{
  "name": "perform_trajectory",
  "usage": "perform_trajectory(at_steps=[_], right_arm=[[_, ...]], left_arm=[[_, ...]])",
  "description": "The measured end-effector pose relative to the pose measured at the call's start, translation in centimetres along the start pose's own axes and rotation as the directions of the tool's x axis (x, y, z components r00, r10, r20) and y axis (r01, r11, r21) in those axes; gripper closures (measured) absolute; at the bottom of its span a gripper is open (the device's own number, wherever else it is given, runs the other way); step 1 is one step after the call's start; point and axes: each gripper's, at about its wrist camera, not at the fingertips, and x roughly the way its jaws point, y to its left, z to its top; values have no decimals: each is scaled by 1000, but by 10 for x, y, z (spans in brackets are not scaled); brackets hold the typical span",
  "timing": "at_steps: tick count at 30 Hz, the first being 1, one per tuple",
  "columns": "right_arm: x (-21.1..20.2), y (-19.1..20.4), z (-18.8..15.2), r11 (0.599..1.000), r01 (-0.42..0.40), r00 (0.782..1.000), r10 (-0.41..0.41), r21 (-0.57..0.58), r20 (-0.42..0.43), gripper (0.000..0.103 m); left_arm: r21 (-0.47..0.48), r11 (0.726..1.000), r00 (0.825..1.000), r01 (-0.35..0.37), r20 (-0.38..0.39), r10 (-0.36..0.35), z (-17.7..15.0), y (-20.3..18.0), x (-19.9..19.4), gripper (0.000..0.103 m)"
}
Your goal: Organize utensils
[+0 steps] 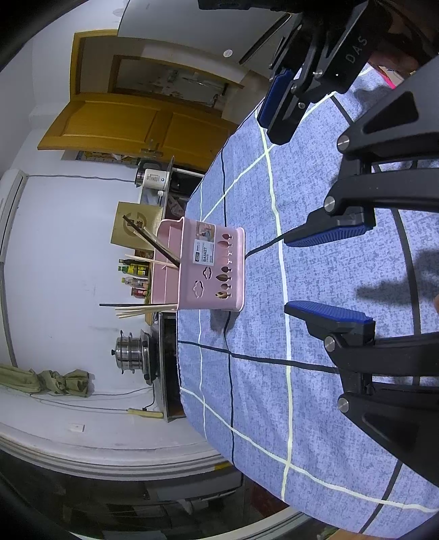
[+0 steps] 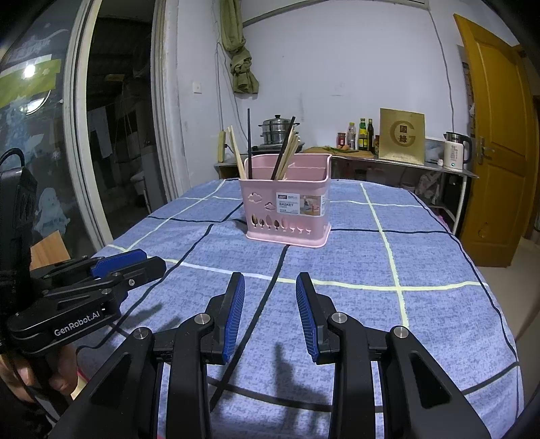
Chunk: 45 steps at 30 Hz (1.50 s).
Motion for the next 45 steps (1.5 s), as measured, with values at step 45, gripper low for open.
perform_trajectory(at_steps=[45], right_arm=[[0,0,-3,1000,1,1000,-1,0,-9,70]], left_arm=[[4,1000,1000,16,-1,-16,-4,-3,-3,70]])
